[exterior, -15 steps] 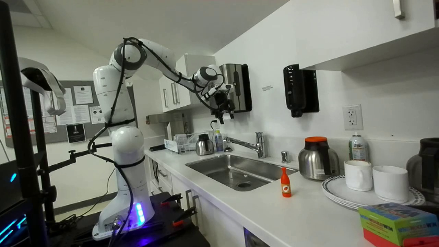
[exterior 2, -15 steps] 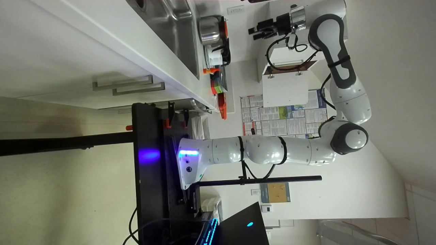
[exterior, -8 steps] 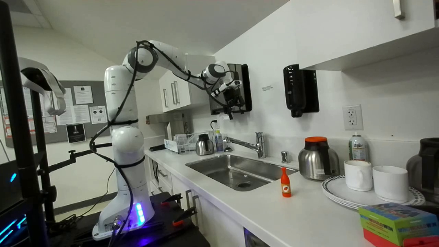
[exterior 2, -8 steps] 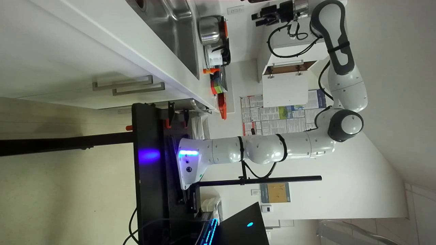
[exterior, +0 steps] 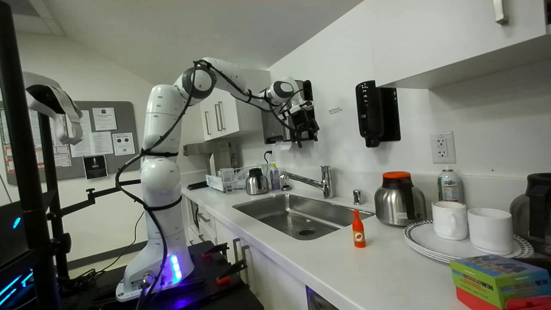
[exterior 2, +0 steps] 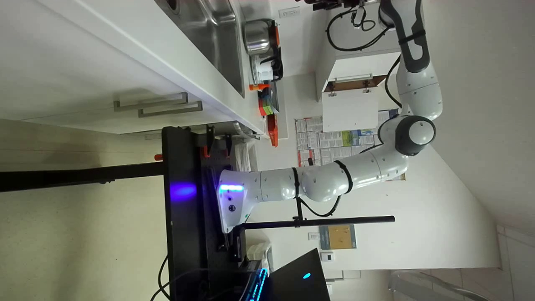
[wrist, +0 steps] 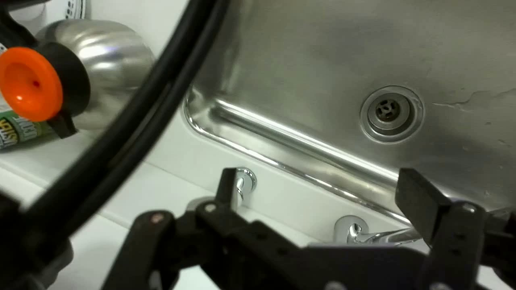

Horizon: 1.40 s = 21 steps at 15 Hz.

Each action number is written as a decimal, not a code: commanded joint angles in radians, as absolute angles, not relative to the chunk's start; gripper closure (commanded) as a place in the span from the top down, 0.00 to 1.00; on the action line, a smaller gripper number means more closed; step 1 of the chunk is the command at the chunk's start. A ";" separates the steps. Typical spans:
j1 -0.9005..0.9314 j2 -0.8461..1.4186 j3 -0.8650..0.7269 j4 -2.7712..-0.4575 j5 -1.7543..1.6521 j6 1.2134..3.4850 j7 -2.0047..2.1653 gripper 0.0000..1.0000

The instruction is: Open then close the tap

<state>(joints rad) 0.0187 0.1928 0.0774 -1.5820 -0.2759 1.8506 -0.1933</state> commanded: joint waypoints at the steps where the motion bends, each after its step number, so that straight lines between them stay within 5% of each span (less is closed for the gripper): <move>1: 0.032 0.302 0.071 -1.382 -0.248 1.788 -0.271 1.00; 21: 0.067 0.856 0.092 -0.680 -0.174 1.675 -0.295 1.00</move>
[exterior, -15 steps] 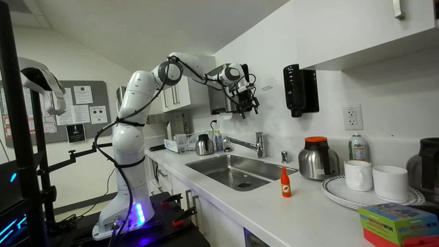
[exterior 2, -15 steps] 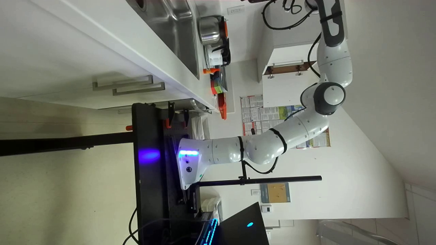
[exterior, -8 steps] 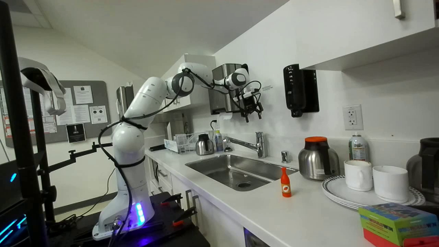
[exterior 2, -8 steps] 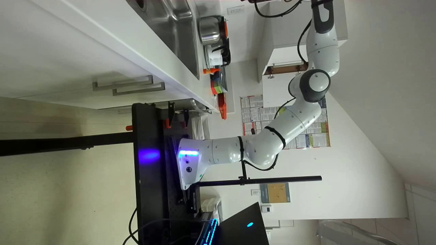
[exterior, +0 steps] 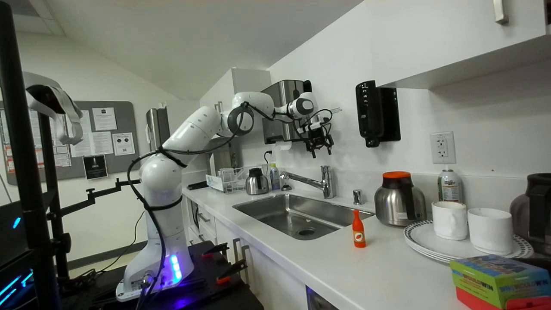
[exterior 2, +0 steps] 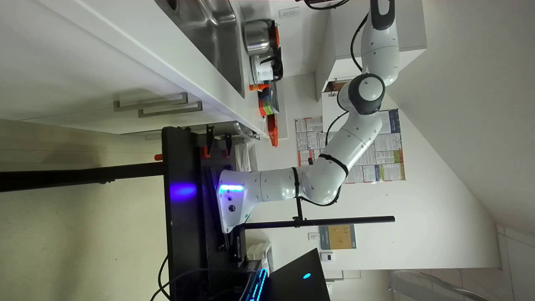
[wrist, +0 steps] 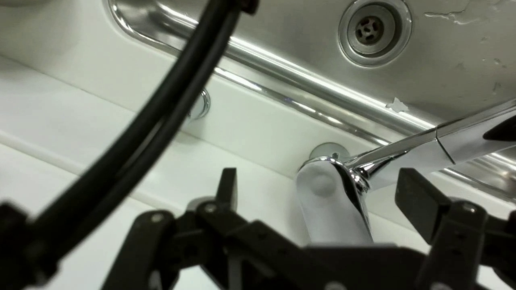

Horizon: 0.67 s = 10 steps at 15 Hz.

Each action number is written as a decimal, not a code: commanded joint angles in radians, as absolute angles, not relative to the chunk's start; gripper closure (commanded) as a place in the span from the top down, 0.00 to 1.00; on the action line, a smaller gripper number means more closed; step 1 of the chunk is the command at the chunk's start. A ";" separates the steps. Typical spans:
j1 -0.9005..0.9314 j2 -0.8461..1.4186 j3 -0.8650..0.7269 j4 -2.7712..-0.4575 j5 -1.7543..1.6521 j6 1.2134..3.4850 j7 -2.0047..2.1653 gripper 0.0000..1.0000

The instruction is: Open then close the tap

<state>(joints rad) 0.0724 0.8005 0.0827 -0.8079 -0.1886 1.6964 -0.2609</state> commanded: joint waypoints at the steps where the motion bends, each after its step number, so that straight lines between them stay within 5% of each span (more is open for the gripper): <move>1: 0.063 0.874 0.095 -0.663 -0.172 1.682 -0.299 1.00; 10: 0.036 0.996 0.143 -0.548 -0.138 1.705 -0.388 1.00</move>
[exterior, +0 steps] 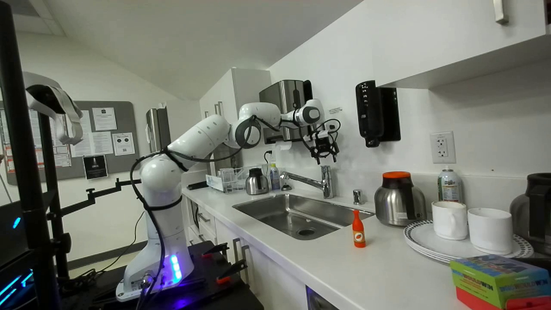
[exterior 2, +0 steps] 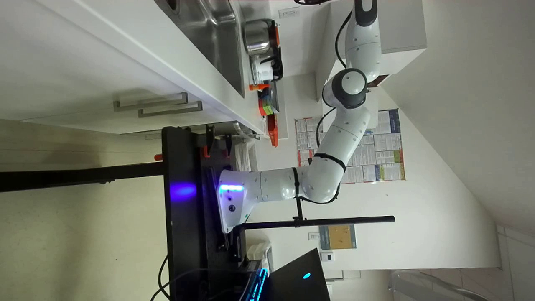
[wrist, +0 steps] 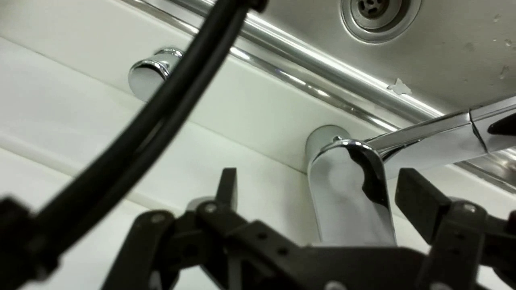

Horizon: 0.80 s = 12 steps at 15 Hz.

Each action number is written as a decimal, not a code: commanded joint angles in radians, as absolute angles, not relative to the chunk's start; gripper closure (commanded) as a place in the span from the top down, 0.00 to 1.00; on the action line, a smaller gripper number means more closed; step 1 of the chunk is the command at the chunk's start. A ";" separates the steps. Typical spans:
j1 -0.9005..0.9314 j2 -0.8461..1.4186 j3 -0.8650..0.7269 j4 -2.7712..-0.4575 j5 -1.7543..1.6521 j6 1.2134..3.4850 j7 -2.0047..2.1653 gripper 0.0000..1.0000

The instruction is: Open then close the tap

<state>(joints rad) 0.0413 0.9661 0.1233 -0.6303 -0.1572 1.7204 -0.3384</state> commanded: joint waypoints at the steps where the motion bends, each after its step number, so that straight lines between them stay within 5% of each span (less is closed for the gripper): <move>1: 0.037 1.003 0.147 -0.543 -0.137 1.700 -0.405 1.00; 6: 0.041 1.028 0.162 -0.528 -0.149 1.681 -0.470 1.00; 7: 0.042 1.030 0.160 -0.527 -0.152 1.679 -0.479 0.75; 8: 0.043 1.030 0.157 -0.526 -0.155 1.679 -0.491 0.74; 12: 0.043 1.028 0.151 -0.524 -0.162 1.678 -0.515 0.42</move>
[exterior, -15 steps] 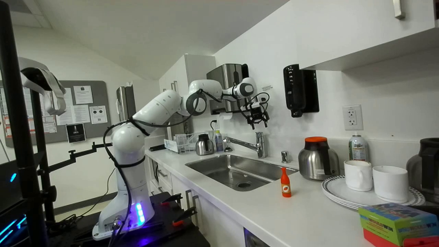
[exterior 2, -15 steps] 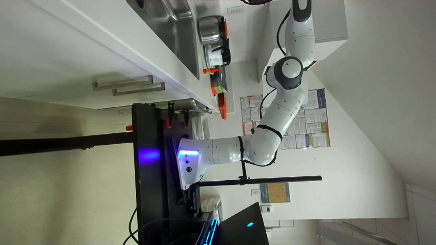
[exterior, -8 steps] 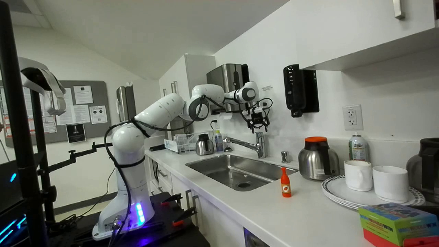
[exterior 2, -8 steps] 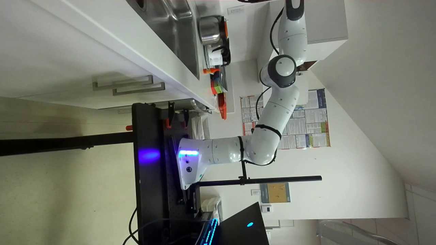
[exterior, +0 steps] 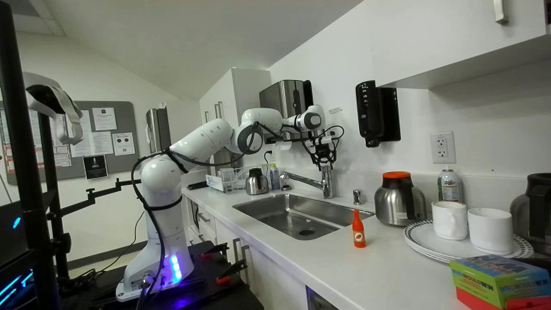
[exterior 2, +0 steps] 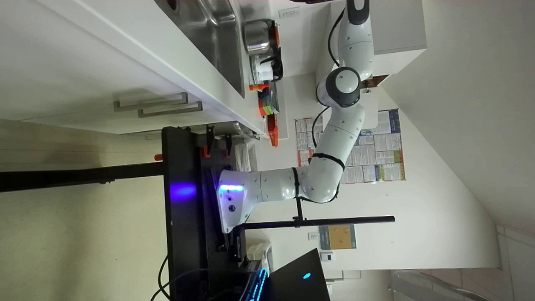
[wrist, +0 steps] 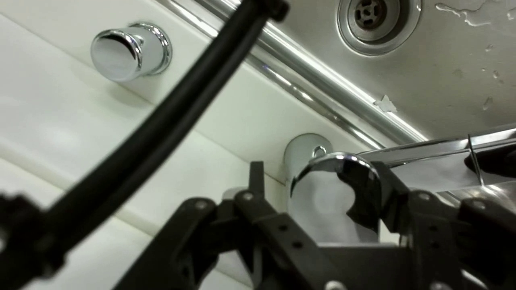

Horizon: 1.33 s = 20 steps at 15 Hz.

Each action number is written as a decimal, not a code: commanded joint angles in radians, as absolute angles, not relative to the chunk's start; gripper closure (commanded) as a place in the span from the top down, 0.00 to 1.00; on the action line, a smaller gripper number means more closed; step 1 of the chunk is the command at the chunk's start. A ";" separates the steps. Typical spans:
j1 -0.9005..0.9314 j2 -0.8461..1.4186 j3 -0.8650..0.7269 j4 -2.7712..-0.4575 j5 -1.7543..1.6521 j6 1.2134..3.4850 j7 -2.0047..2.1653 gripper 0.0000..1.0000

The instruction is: Open then close the tap

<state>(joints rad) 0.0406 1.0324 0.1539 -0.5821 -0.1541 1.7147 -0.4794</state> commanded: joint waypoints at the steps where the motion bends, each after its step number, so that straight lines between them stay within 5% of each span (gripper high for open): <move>1: 0.045 1.026 0.150 -0.524 -0.165 1.671 -0.520 0.36; 8: 0.056 1.009 0.137 -0.527 -0.198 1.629 -0.534 0.00; 20: 0.097 0.970 0.032 -0.354 -0.251 1.467 -0.578 0.00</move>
<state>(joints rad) 0.0708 0.9823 0.0911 -0.4433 -0.2549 1.5314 -0.5370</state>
